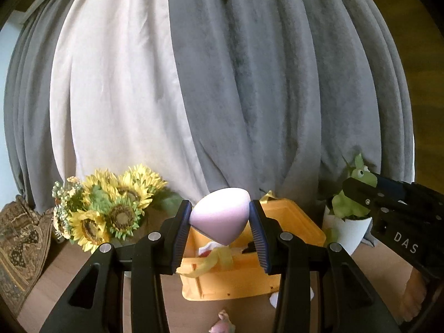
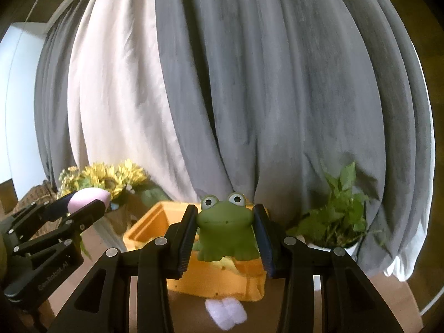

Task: Organize soft objects
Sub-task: 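Carry the pink sponge and green frog up over the orange crate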

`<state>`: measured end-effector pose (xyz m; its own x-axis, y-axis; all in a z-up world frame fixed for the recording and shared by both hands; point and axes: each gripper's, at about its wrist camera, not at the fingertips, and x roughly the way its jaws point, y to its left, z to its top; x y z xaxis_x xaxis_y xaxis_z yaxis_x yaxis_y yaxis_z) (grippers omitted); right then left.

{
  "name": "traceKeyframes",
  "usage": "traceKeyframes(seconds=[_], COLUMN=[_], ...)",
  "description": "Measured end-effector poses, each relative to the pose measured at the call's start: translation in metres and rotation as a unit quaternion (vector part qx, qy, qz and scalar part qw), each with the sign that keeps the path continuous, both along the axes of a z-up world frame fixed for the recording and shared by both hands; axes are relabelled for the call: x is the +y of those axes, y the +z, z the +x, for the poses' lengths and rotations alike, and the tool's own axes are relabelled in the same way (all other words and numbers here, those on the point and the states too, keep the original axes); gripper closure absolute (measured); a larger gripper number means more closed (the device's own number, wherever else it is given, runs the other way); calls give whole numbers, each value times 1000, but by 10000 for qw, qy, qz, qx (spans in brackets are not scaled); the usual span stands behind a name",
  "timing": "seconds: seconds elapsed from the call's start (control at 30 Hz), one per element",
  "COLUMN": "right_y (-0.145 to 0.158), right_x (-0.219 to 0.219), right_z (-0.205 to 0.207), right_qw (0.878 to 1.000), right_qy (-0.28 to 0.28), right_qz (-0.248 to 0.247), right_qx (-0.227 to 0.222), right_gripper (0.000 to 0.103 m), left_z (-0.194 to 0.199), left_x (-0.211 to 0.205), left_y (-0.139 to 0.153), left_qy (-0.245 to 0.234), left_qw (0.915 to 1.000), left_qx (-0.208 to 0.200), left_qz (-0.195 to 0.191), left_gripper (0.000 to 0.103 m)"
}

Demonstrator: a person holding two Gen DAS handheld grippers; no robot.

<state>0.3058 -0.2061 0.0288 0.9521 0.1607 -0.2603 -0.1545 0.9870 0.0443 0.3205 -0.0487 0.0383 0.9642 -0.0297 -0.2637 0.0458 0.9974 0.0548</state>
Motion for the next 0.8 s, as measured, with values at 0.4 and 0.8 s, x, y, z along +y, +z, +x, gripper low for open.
traceKeyframes(seconds=[0.4, 0.8], right_y=[3, -6], right_x=[2, 10], right_z=[36, 83], right_qw=[10000, 9996], right_qy=[61, 85], right_qz=[55, -24], right_qx=[53, 261], right_gripper=[61, 61], left_z=[39, 90], left_x=[6, 14], left_y=[-1, -14], left_qy=[23, 72], left_qw=[9999, 9990], left_qx=[135, 443], left_qz=[11, 87], left_gripper=[61, 61])
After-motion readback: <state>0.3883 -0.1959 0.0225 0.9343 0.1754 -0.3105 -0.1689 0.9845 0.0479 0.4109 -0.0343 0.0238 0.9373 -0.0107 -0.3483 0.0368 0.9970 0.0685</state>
